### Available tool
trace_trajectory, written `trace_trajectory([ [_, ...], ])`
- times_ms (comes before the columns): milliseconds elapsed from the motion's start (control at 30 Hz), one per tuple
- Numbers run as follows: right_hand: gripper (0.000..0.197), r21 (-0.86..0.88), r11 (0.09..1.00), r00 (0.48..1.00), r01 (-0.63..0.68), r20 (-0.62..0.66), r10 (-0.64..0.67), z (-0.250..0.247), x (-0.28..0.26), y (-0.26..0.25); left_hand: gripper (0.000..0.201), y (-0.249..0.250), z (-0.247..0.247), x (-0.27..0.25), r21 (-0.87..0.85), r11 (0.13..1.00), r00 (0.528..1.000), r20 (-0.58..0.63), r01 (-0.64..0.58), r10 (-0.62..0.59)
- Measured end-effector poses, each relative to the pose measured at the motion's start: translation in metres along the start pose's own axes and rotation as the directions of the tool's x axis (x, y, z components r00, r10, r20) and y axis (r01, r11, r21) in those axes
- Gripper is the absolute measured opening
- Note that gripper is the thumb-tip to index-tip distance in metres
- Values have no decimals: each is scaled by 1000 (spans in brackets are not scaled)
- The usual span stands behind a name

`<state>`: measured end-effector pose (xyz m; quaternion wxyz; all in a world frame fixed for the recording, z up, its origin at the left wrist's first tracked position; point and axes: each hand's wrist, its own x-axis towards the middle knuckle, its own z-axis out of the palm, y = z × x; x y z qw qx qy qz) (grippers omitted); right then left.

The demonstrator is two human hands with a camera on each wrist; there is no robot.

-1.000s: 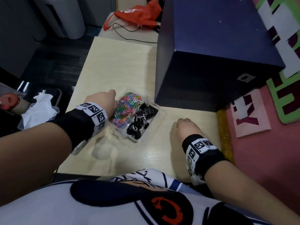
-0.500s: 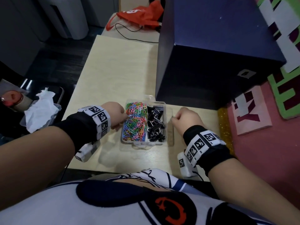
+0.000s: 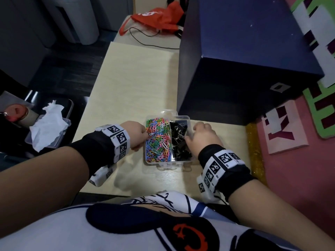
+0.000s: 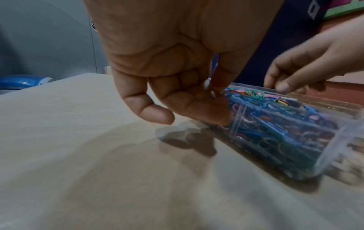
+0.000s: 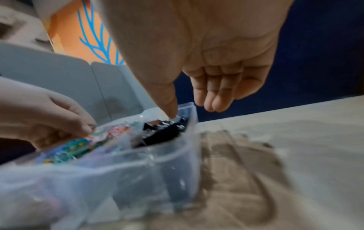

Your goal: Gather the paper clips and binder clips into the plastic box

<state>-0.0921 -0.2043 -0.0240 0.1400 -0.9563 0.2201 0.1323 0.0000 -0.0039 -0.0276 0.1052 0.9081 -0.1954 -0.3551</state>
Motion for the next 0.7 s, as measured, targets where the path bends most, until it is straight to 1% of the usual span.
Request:
trace_trajectory([
  [100,29,-65,997,991,-35,123,43,4,0,7,38,1,-1,0,46,999,1000,7,-16,16],
  [200,28,-71,996,978,-56,196,68,5,-4,11,36,4,-2,0,104,994,999,29,-43,40],
  [300,28,-79,993,957,-85,273,103,2,-8,15,37,8,0,-2,120,991,997,44,-60,55],
  [433,16,-115,989,937,-93,325,126,-1,-9,17,37,12,4,-4,129,989,997,31,-71,67],
  [500,15,-116,989,935,-93,332,127,-1,-11,17,36,13,5,-6,137,988,997,29,-77,74],
  [567,18,-123,989,931,-86,343,124,0,-12,18,36,12,7,-6,147,986,996,40,-79,74],
  [667,34,-113,991,930,-74,352,110,-2,-14,24,39,11,7,-5,155,984,996,33,-92,88],
  [700,40,-67,994,936,-87,336,104,-5,-15,26,40,9,7,-4,125,989,996,22,-84,82],
])
